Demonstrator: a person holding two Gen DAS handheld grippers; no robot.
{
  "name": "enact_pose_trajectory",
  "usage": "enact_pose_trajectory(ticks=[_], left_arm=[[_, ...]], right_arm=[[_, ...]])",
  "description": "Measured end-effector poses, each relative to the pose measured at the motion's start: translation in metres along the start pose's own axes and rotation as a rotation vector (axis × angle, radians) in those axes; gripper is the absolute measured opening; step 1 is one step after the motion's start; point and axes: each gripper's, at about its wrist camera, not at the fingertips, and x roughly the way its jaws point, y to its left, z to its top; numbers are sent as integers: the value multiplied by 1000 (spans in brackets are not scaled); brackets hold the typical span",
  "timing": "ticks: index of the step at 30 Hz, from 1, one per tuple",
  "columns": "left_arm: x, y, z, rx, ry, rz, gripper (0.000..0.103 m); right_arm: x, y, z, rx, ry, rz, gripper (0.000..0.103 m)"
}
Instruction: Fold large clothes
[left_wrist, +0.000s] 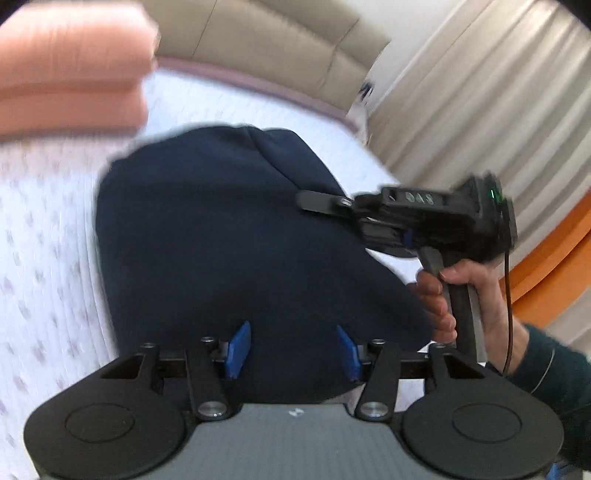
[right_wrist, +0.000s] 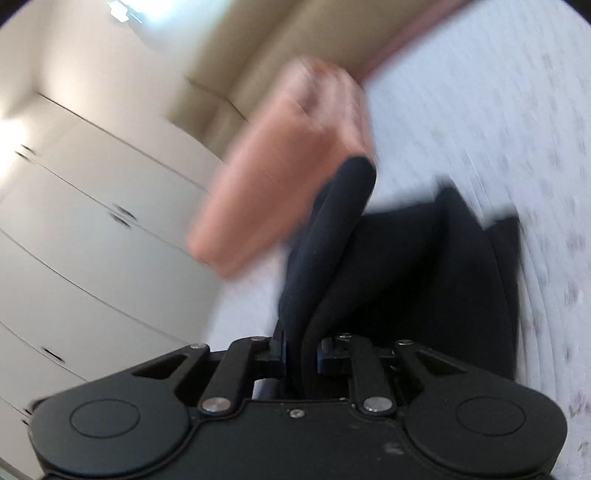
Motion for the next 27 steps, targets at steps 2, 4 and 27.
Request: enact_pose_trajectory(ticks=[2, 4, 27], left_arm=[[-14, -4, 7, 51, -36, 48, 63], [-7, -1, 9, 70, 4, 112, 61], [38, -4, -30, 204, 261, 178, 80]], right_arm=[[-12, -14, 6, 3, -3, -42, 17], [-4, -41, 4, 44, 104, -64, 18], [-62, 3, -42, -46, 129, -82, 9]])
